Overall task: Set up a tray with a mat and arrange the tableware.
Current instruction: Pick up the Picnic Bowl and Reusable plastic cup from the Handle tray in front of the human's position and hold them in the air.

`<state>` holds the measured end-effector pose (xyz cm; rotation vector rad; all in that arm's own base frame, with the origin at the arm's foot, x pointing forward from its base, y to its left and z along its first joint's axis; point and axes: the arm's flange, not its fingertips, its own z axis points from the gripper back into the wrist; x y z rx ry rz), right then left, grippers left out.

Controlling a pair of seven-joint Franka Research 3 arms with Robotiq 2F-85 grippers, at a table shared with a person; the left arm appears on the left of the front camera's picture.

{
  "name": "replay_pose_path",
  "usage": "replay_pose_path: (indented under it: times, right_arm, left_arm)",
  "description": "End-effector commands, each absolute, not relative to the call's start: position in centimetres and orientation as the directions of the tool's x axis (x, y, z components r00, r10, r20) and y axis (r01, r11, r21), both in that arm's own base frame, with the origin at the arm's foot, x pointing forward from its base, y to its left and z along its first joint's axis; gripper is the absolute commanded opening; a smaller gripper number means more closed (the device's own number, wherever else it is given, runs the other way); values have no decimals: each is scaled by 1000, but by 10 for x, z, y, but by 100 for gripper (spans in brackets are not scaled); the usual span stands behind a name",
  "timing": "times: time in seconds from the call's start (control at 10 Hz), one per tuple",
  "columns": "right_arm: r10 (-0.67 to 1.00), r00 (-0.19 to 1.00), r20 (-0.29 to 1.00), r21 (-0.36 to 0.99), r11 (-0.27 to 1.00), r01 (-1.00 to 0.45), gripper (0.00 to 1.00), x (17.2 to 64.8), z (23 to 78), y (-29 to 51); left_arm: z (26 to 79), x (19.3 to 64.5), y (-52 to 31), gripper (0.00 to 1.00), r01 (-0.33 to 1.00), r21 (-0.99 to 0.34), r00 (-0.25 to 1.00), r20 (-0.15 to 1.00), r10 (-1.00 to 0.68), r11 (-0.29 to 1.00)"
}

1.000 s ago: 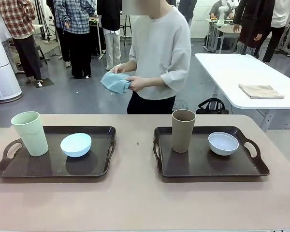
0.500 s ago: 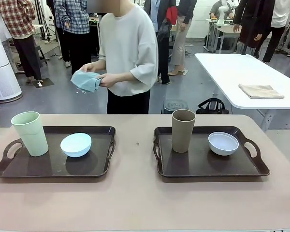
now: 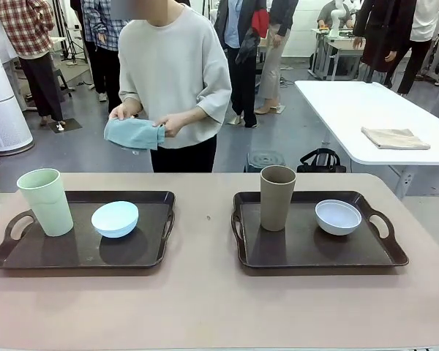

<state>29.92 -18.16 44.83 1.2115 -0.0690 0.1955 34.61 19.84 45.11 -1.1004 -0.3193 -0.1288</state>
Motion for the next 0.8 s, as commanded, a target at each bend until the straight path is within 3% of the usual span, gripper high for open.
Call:
replay_pose_path:
  times: [0.0, 0.7]
  right_arm:
    - [115, 979, 171, 927, 317, -199, 100, 299, 448, -182]
    - [115, 979, 171, 927, 317, -199, 100, 299, 448, -182]
  left_arm:
    - [453, 347, 199, 100, 265, -861, 944, 324, 66, 435]
    - [453, 347, 199, 100, 265, -861, 944, 324, 66, 435]
